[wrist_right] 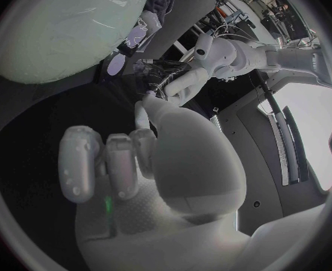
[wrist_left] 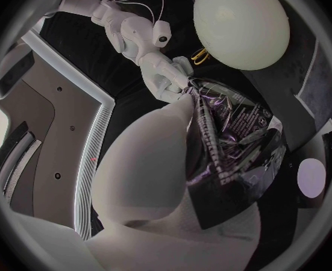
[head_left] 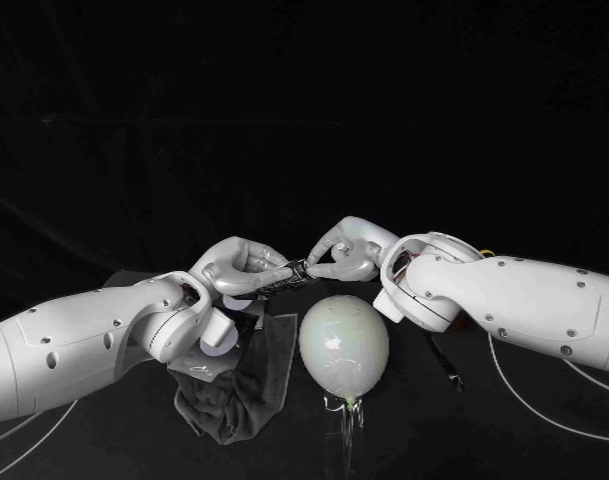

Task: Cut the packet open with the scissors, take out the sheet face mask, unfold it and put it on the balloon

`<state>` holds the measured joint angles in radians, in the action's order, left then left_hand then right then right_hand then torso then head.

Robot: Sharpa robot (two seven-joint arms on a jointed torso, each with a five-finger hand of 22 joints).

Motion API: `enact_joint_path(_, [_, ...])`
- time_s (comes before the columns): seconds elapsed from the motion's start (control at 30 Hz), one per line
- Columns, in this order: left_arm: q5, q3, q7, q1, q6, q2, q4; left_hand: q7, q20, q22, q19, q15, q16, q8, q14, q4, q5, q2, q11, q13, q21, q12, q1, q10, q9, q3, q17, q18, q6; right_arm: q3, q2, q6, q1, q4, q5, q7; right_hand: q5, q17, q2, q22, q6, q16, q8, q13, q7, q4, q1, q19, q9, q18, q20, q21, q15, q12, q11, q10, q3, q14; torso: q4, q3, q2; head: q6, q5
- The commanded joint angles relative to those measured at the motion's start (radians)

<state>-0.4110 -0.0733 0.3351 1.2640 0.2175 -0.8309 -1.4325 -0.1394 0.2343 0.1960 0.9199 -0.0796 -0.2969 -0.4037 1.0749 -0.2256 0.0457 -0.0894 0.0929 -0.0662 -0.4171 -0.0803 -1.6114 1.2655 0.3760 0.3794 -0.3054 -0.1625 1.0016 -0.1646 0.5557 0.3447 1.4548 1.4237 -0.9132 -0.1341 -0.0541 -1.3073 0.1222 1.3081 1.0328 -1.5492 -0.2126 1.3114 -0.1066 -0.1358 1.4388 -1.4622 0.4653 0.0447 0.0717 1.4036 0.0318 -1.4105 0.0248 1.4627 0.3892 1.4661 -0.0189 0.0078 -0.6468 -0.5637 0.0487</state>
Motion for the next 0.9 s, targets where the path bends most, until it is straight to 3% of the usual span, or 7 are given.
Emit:
enact_joint_path(0.03, [-0.024, 0.004, 0.027, 0.004, -0.018, 0.003, -0.010, 0.001, -0.002, 0.001, -0.008, 0.007, -0.006, -0.003, 0.002, 0.005, 0.003, 0.009, 0.000, 0.000, -0.004, 0.005, 0.001, 0.009, 0.013, -0.001, -0.001, -0.013, 0.004, -0.002, -0.003, -0.042, -0.002, 0.000, -0.027, -0.011, 0.005, -0.196, -0.002, 0.217, 0.006, -0.003, -0.004, 0.146, 0.001, 0.005, 0.011, -0.037, 0.001, -0.010, -0.004, 0.006, 0.008, -0.004, 0.000, 0.024, 0.000, 0.090, -0.0006, -0.0001, 0.000, -0.002, -0.002])
enact_joint_path(0.3, [-0.058, 0.004, 0.024, 0.004, -0.028, 0.003, -0.017, 0.002, -0.001, 0.003, -0.011, 0.006, -0.006, -0.004, 0.000, 0.005, 0.003, 0.009, -0.001, 0.000, -0.006, 0.006, 0.002, 0.010, 0.014, -0.001, -0.002, -0.012, 0.005, -0.002, -0.005, -0.040, -0.002, 0.004, -0.028, -0.007, 0.006, -0.196, -0.001, 0.217, 0.006, -0.003, -0.005, 0.146, -0.001, 0.004, 0.002, -0.038, 0.002, -0.010, -0.003, 0.007, 0.007, -0.004, 0.002, 0.025, 0.000, 0.090, -0.0005, 0.0003, 0.000, -0.002, -0.003])
enact_joint_path(0.5, [-0.068, 0.004, 0.020, 0.004, -0.025, 0.003, -0.017, 0.002, -0.001, 0.003, -0.012, 0.006, -0.006, -0.004, 0.000, 0.005, 0.003, 0.009, -0.001, 0.000, -0.006, 0.006, 0.002, 0.011, 0.014, -0.001, -0.002, -0.012, 0.005, -0.002, -0.003, -0.036, -0.002, 0.010, -0.022, 0.001, 0.006, -0.198, 0.013, 0.217, 0.002, -0.004, -0.003, 0.147, -0.003, -0.010, -0.032, -0.037, 0.000, -0.010, -0.002, 0.005, 0.005, -0.005, 0.004, 0.026, -0.014, 0.091, 0.0001, 0.0004, -0.001, -0.003, -0.002])
enact_joint_path(0.7, [-0.074, 0.004, 0.016, 0.004, -0.019, 0.003, -0.014, 0.002, -0.001, 0.003, -0.012, 0.006, -0.006, -0.004, -0.001, 0.006, 0.003, 0.009, -0.001, 0.000, -0.006, 0.006, 0.002, 0.011, 0.014, 0.000, -0.002, -0.012, 0.005, -0.002, 0.006, -0.037, -0.002, 0.018, -0.016, 0.012, 0.006, -0.198, 0.043, 0.216, -0.007, -0.004, 0.000, 0.147, -0.007, -0.040, -0.088, -0.036, -0.002, -0.010, 0.000, 0.004, 0.002, -0.003, 0.008, 0.026, -0.054, 0.091, 0.0001, 0.0009, 0.000, -0.004, -0.002])
enact_joint_path(0.9, [-0.077, 0.004, 0.015, 0.004, -0.016, 0.002, -0.013, 0.002, -0.001, 0.004, -0.013, 0.007, -0.006, -0.004, -0.001, 0.006, 0.003, 0.009, -0.001, 0.000, -0.007, 0.006, 0.002, 0.011, 0.014, 0.000, -0.003, -0.012, 0.005, -0.002, 0.016, -0.052, -0.002, 0.018, -0.014, 0.013, 0.006, -0.198, 0.049, 0.216, -0.009, -0.004, 0.001, 0.148, -0.007, -0.048, -0.099, -0.035, -0.002, -0.010, 0.001, 0.004, 0.001, -0.003, 0.009, 0.026, -0.066, 0.091, 0.0008, 0.0007, 0.001, -0.005, -0.002])
